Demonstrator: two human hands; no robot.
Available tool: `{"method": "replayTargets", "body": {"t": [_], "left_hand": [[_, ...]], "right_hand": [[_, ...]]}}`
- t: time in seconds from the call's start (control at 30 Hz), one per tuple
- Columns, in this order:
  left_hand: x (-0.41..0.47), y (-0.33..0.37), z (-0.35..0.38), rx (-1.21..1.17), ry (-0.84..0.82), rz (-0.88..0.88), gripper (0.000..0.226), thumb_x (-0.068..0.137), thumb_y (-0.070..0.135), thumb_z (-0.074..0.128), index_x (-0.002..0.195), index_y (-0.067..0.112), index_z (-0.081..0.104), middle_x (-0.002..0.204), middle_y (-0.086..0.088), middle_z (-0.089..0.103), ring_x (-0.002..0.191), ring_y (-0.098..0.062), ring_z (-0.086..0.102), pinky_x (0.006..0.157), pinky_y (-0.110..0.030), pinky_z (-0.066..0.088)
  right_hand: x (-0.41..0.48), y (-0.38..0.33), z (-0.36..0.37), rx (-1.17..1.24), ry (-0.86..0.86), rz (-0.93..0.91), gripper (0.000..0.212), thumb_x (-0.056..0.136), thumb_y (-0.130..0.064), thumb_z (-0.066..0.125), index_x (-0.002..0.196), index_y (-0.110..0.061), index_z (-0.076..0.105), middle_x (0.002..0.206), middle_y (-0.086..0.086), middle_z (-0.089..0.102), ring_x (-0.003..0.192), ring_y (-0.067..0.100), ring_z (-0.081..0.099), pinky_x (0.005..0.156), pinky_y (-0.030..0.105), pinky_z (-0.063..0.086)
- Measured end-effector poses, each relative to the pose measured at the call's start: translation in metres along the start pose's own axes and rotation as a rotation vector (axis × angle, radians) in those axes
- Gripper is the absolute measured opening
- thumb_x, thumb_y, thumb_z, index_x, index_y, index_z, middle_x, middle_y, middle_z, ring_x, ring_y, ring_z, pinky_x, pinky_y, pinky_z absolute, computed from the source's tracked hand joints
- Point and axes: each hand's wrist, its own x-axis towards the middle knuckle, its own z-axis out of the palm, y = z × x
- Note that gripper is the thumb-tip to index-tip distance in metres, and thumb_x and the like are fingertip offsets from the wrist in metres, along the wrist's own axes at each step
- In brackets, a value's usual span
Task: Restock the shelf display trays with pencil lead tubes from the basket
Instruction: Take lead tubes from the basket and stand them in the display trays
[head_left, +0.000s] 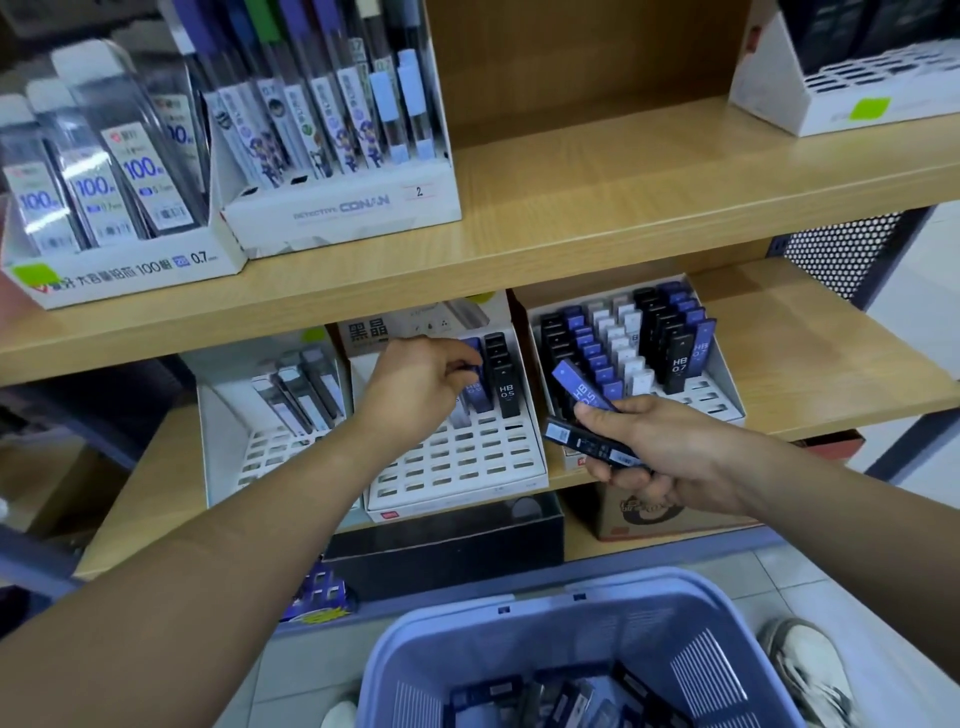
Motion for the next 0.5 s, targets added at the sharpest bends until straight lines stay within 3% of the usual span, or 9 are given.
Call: {"method": "replayTargets", "body": {"t": [0.1,0.2,0.27,0.37,0.5], "left_hand": [[0.003,0.001,0.004,-0.083,0.044,-0.060,0.017,0.090,0.015,0.064,0.107,0.019,0.065,0.094,0.002,0.068,0.088,-0.011,0.062,0.083,-0.021,0.047],[0.009,-0.006,0.013,0.031,0.057,-0.010,0.014,0.088,0.019,0.066,0.101,0.016,0.071,0.095,-0.001,0.069,0.088,-0.016,0.056,0.075,-0.020,0.036],[0.012,-0.012,0.019,0.100,0.077,0.073,0.014,0.089,0.015,0.064,0.098,0.013,0.075,0.099,-0.004,0.071,0.094,-0.024,0.056,0.078,-0.020,0.030],[0.015,-0.020,0.021,0.193,0.080,0.186,0.017,0.086,0.001,0.063,0.095,0.007,0.076,0.096,-0.012,0.072,0.087,-0.034,0.063,0.082,-0.020,0.025],[0.011,-0.008,0.012,0.200,0.065,0.174,0.028,0.090,0.005,0.056,0.114,0.009,0.069,0.107,-0.013,0.066,0.097,-0.032,0.058,0.086,-0.022,0.027]], "right_hand": [[0.000,-0.001,0.000,0.023,-0.031,0.025,0.030,0.099,-0.041,0.052,0.099,-0.011,0.056,0.064,0.006,0.056,0.043,0.009,0.030,0.034,0.015,0.015],[-0.002,-0.003,0.000,0.059,-0.058,0.027,0.031,0.099,-0.040,0.052,0.107,-0.011,0.056,0.065,0.006,0.055,0.044,0.009,0.029,0.034,0.015,0.015],[-0.002,-0.003,0.000,0.087,-0.075,0.023,0.029,0.099,-0.038,0.052,0.107,-0.010,0.056,0.065,0.006,0.055,0.043,0.008,0.028,0.033,0.015,0.015],[-0.003,-0.003,0.000,0.124,-0.115,0.014,0.024,0.100,-0.033,0.051,0.102,-0.010,0.056,0.066,0.006,0.054,0.042,0.008,0.027,0.033,0.015,0.015],[-0.003,-0.003,0.000,0.107,-0.165,0.003,0.023,0.098,-0.034,0.054,0.101,-0.011,0.057,0.068,0.006,0.053,0.043,0.008,0.026,0.034,0.015,0.014]]}}
